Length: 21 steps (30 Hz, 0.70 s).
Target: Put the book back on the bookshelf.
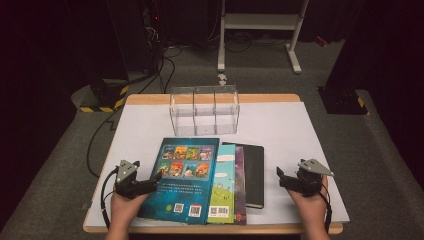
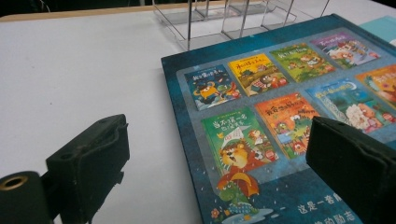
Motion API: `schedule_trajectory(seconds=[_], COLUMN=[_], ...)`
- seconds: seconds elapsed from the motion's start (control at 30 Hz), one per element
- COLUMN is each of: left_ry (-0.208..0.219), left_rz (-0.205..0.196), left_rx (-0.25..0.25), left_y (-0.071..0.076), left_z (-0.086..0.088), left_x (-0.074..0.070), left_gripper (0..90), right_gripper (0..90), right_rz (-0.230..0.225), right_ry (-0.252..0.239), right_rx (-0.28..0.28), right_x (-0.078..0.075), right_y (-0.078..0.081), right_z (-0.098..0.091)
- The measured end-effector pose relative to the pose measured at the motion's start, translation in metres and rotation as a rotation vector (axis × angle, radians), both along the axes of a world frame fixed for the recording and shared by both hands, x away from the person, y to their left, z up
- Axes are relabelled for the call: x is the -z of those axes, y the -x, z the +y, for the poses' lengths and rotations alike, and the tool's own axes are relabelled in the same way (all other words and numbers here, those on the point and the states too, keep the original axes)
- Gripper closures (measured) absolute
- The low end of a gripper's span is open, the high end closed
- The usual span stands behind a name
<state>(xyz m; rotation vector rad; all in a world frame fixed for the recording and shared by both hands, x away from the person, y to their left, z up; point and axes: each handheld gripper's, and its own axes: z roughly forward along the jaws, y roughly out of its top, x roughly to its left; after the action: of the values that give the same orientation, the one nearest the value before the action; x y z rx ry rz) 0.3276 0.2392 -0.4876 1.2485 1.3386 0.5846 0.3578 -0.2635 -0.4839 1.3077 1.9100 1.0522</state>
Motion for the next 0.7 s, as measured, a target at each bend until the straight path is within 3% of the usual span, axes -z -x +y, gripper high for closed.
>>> schedule_trajectory(seconds=[0.37, 0.7], left_ry=[0.004, 0.001], left_rz=[0.055, 0.043], left_rx=[0.016, 0.004], left_y=[-0.001, 0.0012], left_z=[0.0009, 0.0026], left_x=[0.0038, 0.003], left_gripper=[6.5, 6.4], right_gripper=[6.2, 6.6], right_rz=[-0.003, -0.025], right_ry=[-0.04, -0.036], right_rx=[-0.016, -0.038], right_x=[-0.002, -0.0048], right_y=[0.0016, 0.0011], right_z=[-0.0016, 0.0026])
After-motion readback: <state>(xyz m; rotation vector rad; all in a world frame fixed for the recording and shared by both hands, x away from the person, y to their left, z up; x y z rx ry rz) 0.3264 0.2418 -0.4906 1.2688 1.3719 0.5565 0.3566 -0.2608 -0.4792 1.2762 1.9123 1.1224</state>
